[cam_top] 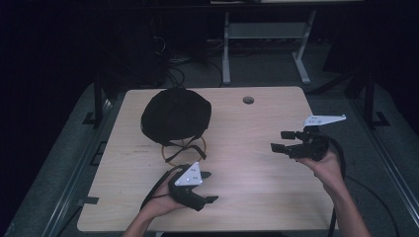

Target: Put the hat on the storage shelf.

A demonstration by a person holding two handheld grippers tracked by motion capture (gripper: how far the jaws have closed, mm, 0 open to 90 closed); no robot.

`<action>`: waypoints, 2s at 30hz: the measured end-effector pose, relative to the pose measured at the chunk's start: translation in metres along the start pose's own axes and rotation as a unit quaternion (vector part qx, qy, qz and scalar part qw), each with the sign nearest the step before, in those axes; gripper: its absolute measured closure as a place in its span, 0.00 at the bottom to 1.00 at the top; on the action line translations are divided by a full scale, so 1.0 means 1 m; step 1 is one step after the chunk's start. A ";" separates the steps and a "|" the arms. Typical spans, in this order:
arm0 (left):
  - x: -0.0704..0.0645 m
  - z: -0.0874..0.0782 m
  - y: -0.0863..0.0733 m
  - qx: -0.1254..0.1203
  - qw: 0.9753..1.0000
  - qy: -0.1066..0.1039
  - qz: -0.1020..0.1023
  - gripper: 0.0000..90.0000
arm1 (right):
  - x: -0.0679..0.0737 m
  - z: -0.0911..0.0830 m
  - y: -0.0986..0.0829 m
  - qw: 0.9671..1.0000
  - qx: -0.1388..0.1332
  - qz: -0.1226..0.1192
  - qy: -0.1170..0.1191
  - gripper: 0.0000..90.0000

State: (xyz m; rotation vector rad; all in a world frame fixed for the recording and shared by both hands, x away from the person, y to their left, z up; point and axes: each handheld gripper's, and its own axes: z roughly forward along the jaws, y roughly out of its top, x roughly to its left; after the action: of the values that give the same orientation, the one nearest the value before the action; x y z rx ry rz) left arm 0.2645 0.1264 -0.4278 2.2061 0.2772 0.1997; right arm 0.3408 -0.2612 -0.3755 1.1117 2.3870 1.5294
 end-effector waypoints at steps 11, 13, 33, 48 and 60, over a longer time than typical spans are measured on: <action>0.000 0.000 0.000 0.003 1.000 0.006 -0.001 0.27 | -0.002 -0.004 -0.027 1.000 0.018 0.011 -0.008 0.23; 0.000 0.001 0.000 0.005 1.000 0.007 -0.002 0.27 | -0.003 -0.008 -0.033 1.000 0.015 0.015 -0.009 0.23; 0.000 0.001 -0.001 0.005 1.000 0.006 -0.005 0.27 | 0.001 -0.022 -0.075 0.999 0.022 0.022 -0.024 0.23; 0.000 0.000 -0.003 0.002 1.000 0.008 -0.009 0.28 | 0.011 -0.029 -0.101 0.999 0.011 0.034 -0.030 0.22; -0.001 0.001 -0.004 0.004 1.000 0.005 -0.009 0.28 | 0.017 -0.033 -0.113 0.999 0.005 0.031 -0.034 0.20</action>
State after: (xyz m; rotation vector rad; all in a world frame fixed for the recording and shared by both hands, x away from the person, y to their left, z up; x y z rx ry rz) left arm 0.2631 0.1274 -0.4314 2.2105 0.3046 0.2000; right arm 0.2545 -0.3012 -0.4475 1.2305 2.3394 1.4740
